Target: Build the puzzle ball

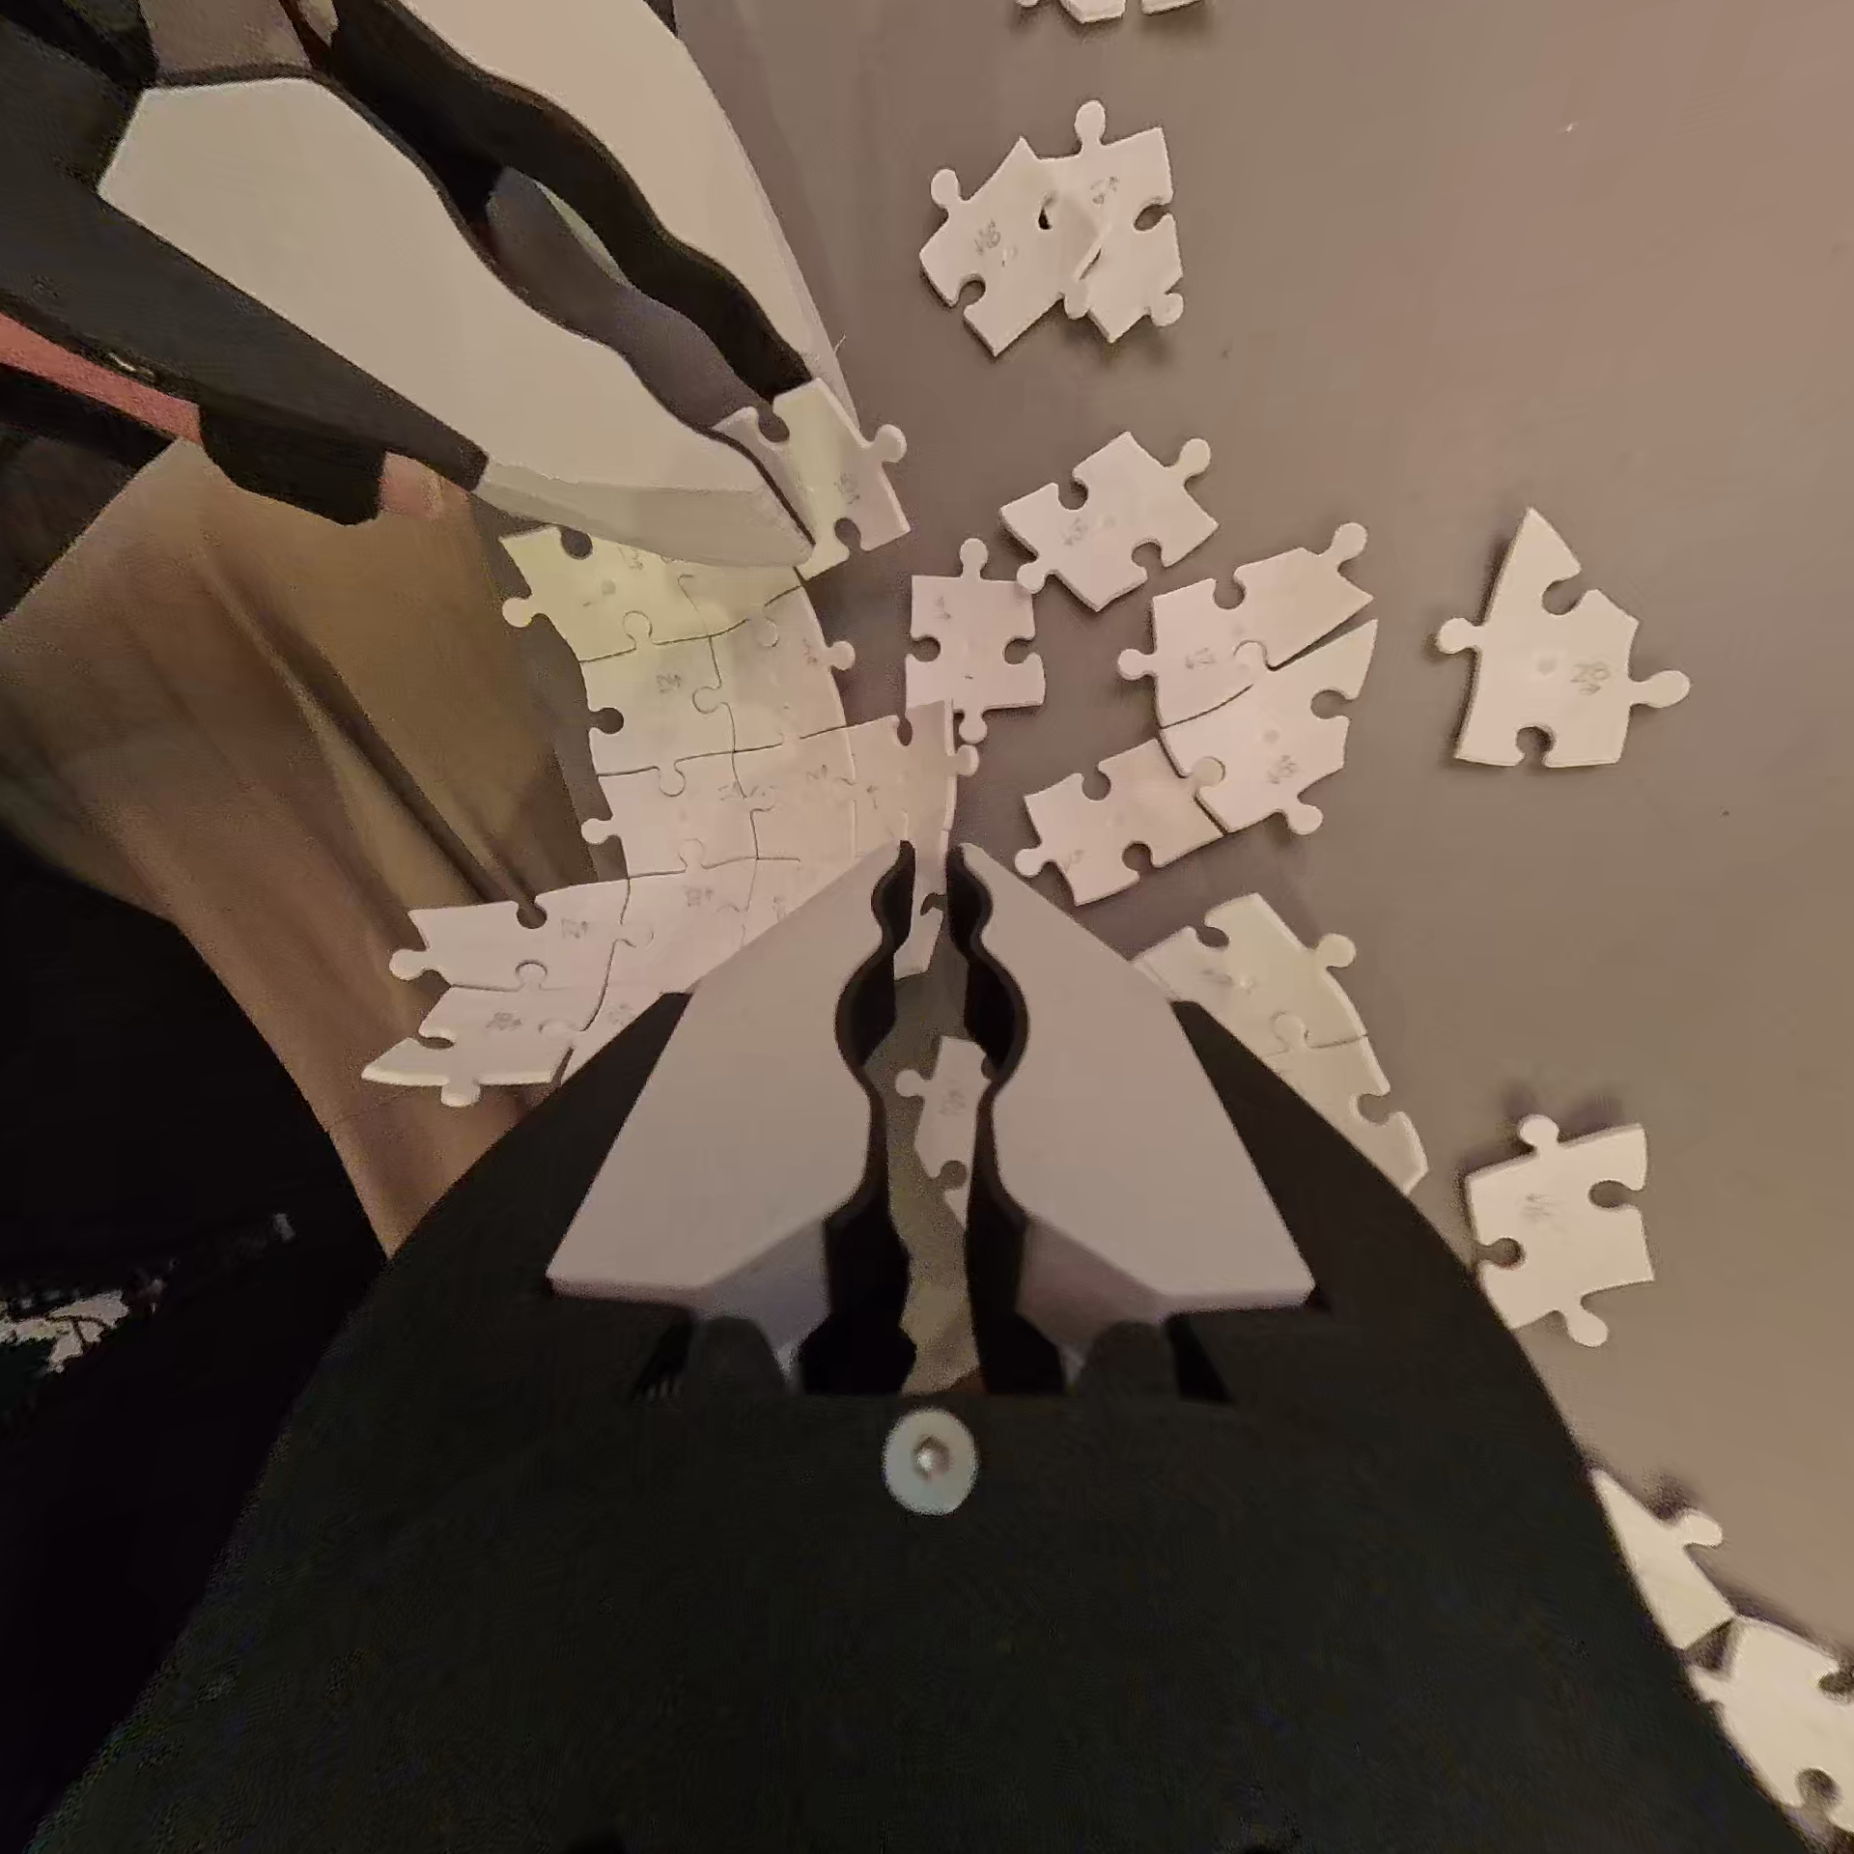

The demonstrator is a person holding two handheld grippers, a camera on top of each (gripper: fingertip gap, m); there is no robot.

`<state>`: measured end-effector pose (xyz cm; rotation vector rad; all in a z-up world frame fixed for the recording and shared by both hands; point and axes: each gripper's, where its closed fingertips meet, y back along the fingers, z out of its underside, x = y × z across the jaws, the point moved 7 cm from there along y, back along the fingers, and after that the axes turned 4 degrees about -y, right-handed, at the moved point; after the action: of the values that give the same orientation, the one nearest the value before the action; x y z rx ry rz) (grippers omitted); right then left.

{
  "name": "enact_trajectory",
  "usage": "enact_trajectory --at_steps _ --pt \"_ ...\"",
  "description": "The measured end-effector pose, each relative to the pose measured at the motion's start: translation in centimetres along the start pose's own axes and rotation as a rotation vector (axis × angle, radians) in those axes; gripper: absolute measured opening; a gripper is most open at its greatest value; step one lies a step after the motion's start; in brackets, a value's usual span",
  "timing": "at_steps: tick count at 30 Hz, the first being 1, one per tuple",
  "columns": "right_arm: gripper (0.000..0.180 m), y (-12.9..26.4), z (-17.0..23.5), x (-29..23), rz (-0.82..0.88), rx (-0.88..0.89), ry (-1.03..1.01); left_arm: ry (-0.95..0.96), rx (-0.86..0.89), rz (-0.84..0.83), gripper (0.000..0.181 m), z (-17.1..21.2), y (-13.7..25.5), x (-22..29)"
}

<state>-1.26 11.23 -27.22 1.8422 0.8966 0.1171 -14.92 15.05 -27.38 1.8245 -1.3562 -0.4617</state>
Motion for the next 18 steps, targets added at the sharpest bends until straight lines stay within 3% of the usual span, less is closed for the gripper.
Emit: enact_trajectory --at_steps 18 --pt "0.014 -1.4 0.5 -1.7 0.068 0.076 -0.080 -0.090 -0.026 -0.085 0.022 0.3 0.2 -1.0"
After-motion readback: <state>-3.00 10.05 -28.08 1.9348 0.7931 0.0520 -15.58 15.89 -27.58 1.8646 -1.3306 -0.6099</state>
